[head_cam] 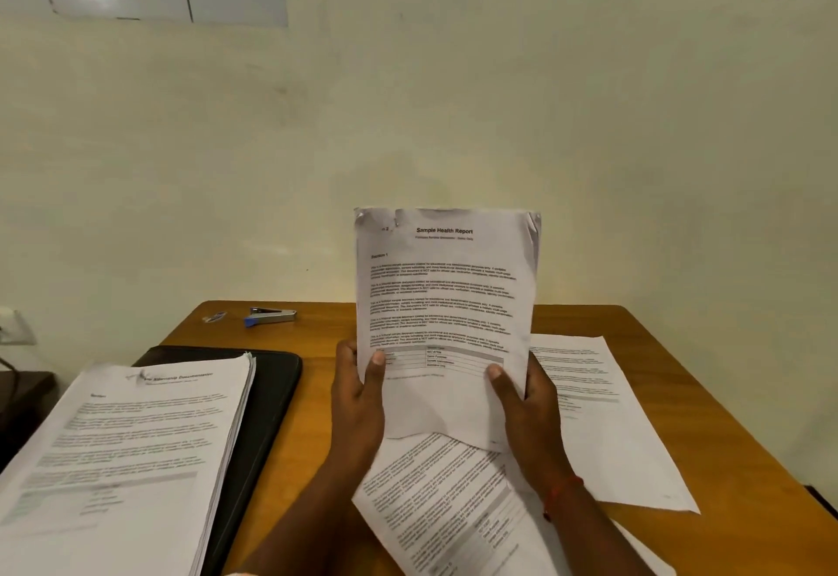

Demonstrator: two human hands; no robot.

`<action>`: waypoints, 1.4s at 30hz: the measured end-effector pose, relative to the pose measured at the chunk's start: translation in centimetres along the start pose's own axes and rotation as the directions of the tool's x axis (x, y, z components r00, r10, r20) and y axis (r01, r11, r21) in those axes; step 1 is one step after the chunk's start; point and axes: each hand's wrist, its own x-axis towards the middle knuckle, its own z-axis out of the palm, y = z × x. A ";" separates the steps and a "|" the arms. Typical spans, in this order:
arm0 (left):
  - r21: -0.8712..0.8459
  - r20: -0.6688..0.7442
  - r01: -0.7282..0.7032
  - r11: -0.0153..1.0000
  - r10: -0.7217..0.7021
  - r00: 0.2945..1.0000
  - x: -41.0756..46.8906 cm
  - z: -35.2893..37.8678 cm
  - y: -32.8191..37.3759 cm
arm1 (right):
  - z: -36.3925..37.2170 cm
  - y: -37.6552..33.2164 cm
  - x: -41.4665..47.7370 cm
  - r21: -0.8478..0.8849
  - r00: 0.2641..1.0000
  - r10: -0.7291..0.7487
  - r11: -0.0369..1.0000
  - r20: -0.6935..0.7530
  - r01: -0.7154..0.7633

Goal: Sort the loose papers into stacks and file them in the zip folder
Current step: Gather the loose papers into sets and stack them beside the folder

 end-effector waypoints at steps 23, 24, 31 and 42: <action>0.001 -0.203 0.312 0.950 -0.305 0.931 3.5 -3.4 -1.7 | -9.8 1.6 3.5 -0.795 0.789 0.262 0.110 -0.555 -0.596; -0.001 -0.194 0.311 0.950 -0.305 0.932 3.3 -3.2 -1.6 | -9.9 1.7 3.7 -0.793 0.791 0.258 0.122 -0.555 -0.597; 0.034 -0.154 0.288 0.957 -0.280 0.948 2.7 -2.7 -1.1 | -12.2 2.0 3.7 -0.735 0.845 0.170 0.427 -0.506 -0.527; 0.046 -0.092 0.321 0.946 -0.316 0.944 2.8 -2.9 -1.0 | -8.4 -0.6 3.2 -0.283 0.852 -0.080 0.955 -0.517 -0.083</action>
